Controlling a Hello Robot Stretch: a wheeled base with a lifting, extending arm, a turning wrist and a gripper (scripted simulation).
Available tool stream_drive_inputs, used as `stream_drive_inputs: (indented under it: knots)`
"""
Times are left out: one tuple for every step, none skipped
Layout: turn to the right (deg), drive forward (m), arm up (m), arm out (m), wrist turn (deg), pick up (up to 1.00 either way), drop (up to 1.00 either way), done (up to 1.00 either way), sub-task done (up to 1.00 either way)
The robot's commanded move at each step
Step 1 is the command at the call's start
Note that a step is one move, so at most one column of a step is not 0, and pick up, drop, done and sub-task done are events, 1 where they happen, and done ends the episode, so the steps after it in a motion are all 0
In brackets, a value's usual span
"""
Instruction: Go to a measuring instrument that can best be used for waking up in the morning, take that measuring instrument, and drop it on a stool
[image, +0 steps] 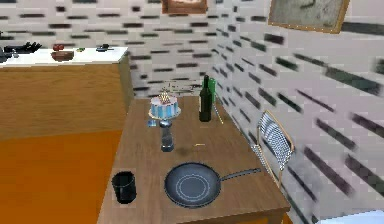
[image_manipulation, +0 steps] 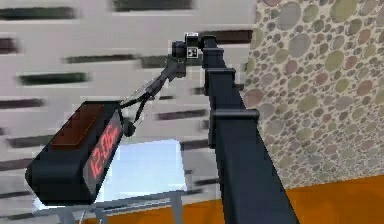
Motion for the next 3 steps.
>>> stream_drive_inputs:
  knots:
    - [0.0,0.00,0.00,0.00,39.0,0.00,0.00,0.00,0.00]
    - [0.0,0.00,-0.04,0.00,0.0,0.00,0.00,0.00,0.00]
    - [0.0,0.00,-0.32,0.00,0.0,0.00,0.00,0.00,0.00]
